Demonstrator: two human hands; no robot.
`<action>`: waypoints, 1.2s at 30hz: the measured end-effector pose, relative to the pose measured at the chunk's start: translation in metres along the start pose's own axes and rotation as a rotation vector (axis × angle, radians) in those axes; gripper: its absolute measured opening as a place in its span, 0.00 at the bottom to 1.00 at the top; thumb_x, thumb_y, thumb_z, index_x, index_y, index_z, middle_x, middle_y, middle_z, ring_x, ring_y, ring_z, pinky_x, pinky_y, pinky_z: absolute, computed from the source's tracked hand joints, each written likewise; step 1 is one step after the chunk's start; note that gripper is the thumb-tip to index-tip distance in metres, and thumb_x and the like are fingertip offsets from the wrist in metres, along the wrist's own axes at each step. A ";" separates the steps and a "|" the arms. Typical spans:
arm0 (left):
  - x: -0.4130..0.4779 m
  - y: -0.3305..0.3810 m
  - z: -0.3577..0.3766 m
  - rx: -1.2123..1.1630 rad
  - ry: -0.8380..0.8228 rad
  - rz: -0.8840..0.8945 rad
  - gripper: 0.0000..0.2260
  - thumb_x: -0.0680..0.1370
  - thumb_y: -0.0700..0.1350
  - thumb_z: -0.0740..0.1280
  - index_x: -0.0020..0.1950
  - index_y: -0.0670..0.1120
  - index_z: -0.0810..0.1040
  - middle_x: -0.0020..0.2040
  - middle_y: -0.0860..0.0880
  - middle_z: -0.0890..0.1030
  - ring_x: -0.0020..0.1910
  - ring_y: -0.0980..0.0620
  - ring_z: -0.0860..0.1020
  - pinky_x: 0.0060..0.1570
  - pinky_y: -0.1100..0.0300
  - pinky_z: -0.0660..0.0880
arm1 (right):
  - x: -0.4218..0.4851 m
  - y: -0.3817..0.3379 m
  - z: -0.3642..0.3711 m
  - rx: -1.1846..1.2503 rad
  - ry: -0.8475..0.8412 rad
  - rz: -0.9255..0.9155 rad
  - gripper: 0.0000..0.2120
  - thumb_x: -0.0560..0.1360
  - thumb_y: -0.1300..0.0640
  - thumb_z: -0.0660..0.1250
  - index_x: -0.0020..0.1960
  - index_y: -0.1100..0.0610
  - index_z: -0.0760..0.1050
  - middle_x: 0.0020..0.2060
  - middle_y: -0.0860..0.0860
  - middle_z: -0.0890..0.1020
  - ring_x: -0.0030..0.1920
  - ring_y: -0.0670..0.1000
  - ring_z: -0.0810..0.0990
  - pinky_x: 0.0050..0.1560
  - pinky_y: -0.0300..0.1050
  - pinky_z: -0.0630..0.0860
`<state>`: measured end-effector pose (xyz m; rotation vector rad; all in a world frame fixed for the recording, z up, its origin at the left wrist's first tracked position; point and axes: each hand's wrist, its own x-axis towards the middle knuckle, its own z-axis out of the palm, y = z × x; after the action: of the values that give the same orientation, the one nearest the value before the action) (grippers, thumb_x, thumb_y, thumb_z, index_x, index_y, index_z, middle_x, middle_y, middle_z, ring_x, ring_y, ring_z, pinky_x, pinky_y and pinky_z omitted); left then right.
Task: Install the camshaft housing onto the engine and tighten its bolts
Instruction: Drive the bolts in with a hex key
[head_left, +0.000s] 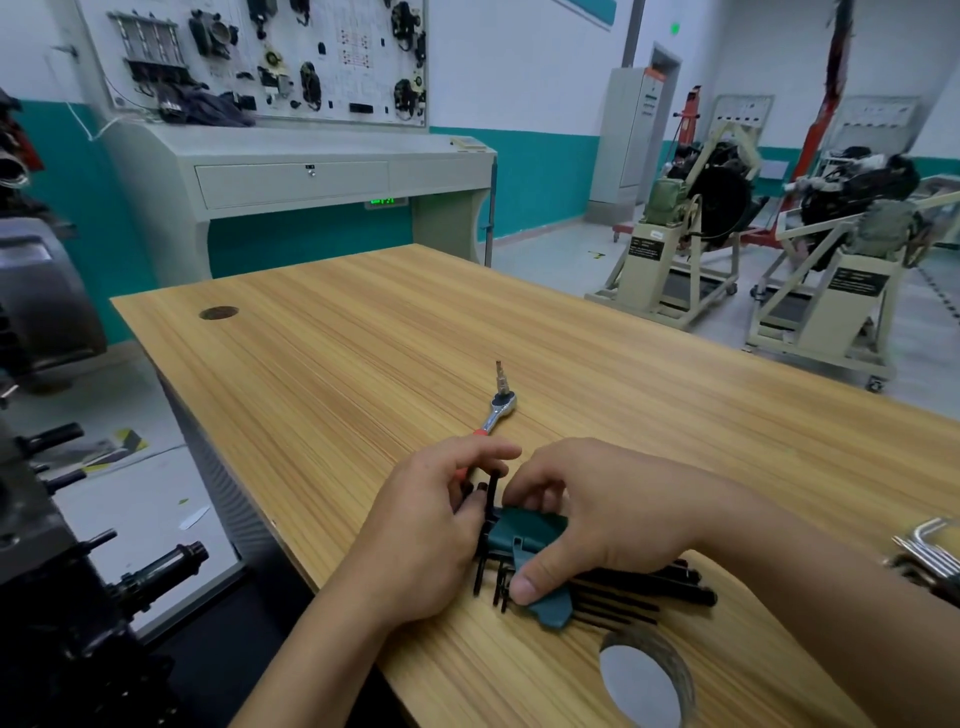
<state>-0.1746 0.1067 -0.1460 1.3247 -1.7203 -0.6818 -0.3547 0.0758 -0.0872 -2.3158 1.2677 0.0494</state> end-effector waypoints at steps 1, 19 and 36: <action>-0.002 -0.001 0.000 0.005 0.015 0.024 0.21 0.78 0.34 0.66 0.59 0.60 0.81 0.51 0.60 0.82 0.36 0.64 0.75 0.42 0.69 0.74 | 0.000 0.000 0.000 0.021 0.001 -0.003 0.30 0.61 0.35 0.79 0.59 0.45 0.78 0.50 0.42 0.80 0.50 0.43 0.78 0.55 0.46 0.78; -0.010 -0.005 -0.002 -0.194 0.106 0.174 0.17 0.73 0.35 0.74 0.48 0.59 0.83 0.43 0.55 0.84 0.46 0.54 0.83 0.46 0.64 0.79 | -0.002 -0.005 0.003 0.018 0.000 0.125 0.39 0.56 0.31 0.79 0.62 0.46 0.74 0.50 0.40 0.79 0.47 0.41 0.77 0.47 0.42 0.77; -0.018 -0.006 -0.035 -0.279 -0.090 0.095 0.14 0.76 0.45 0.71 0.59 0.59 0.81 0.56 0.52 0.84 0.57 0.52 0.82 0.53 0.60 0.80 | 0.014 0.005 0.026 0.536 0.073 -0.301 0.14 0.75 0.47 0.73 0.44 0.56 0.75 0.35 0.50 0.81 0.32 0.49 0.79 0.31 0.44 0.75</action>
<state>-0.1401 0.1245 -0.1389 1.0270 -1.6768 -0.9012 -0.3455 0.0741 -0.1161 -2.0141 0.8195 -0.4275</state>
